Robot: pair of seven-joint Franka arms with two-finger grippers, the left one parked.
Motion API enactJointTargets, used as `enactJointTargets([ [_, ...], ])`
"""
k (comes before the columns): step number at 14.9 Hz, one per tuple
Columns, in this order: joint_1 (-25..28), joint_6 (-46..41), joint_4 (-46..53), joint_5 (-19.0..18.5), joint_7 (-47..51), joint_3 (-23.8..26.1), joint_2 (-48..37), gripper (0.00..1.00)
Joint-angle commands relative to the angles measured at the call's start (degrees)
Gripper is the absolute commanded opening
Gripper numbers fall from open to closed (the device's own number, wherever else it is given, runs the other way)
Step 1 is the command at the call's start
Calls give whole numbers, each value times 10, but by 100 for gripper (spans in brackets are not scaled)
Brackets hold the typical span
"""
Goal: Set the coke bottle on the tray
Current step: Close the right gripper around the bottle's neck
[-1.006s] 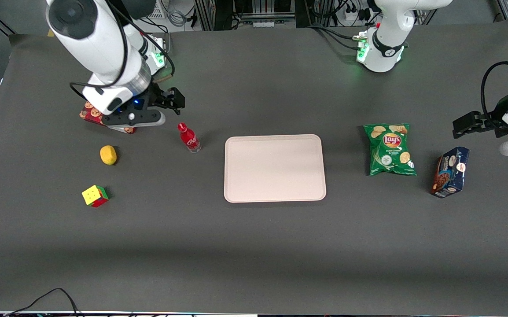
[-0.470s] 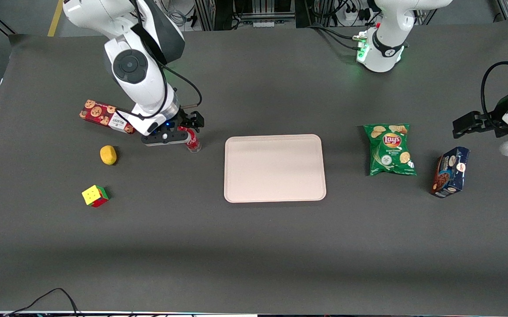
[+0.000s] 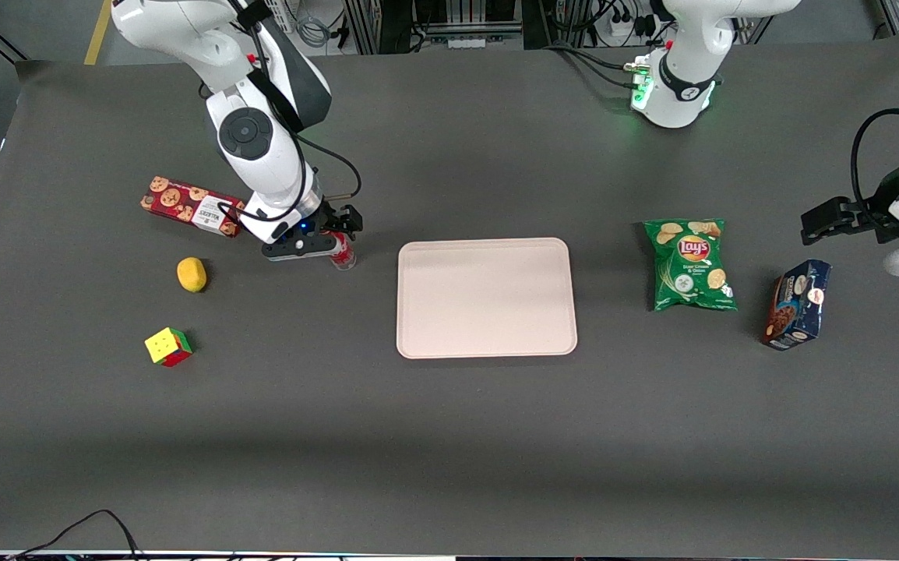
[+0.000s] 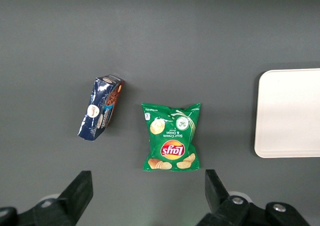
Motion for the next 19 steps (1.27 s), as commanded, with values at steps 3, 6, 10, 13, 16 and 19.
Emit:
enactJointTargets([
  [3, 0, 45, -64, 0, -15, 1, -26, 100],
  [6, 1, 45, -83, 0, -15, 1, -35, 100],
  [10, 1, 45, -105, 0, -13, 10, -50, 100],
  [13, 1, 48, -109, 0, -10, 16, -50, 100],
  [16, 0, 67, -110, 0, -13, 16, -40, 100],
  [19, 0, 71, -109, -17, -15, 16, -30, 100],
])
